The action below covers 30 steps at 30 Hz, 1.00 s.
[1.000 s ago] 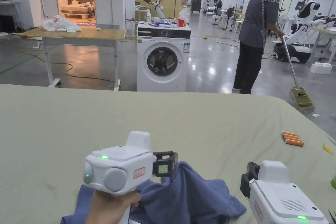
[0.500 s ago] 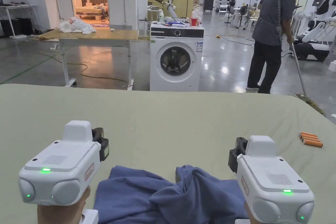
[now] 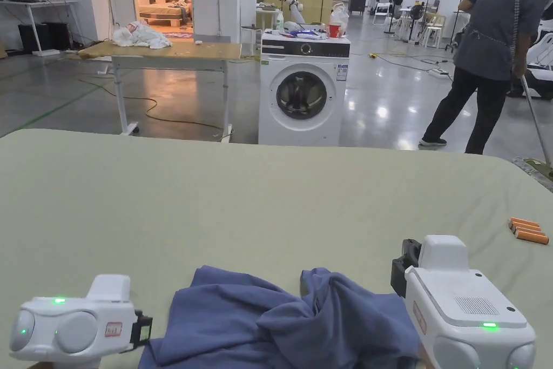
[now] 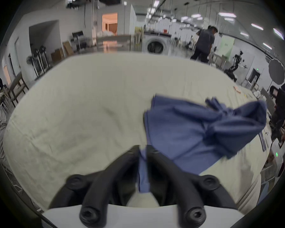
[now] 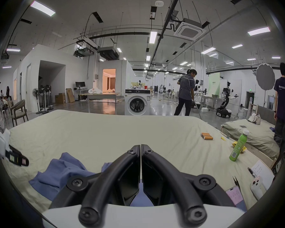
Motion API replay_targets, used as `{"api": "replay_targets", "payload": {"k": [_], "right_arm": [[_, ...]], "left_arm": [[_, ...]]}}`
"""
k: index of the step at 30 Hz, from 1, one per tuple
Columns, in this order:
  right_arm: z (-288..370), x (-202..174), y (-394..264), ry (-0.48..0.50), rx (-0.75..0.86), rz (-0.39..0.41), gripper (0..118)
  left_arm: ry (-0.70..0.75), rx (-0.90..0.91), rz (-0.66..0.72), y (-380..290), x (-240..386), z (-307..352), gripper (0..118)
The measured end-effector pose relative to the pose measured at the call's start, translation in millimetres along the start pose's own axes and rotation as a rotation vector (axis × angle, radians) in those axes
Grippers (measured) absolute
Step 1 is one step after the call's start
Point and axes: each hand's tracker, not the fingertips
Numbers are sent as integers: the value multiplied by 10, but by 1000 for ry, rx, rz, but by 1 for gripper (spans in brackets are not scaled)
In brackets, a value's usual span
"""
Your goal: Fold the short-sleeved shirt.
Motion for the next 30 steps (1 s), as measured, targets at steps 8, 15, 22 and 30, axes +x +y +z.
{"api": "replay_targets", "payload": {"k": [8, 15, 22, 30], "right_arm": [[1, 173, -202, -30, -59, -12, 0], [14, 414, -372, -56, -143, -7, 2], [-148, 663, -628, -17, -402, -31, 54], [-577, 528, -1200, 88, -652, -96, 80]], "left_arm": [[0, -154, -1, -408, 238, -226, 61], [30, -122, -134, -395, 632, -20, 0], [-24, -94, -110, -367, 821, 410, 0], [-66, -26, -60, -220, 317, 147, 0]]}}
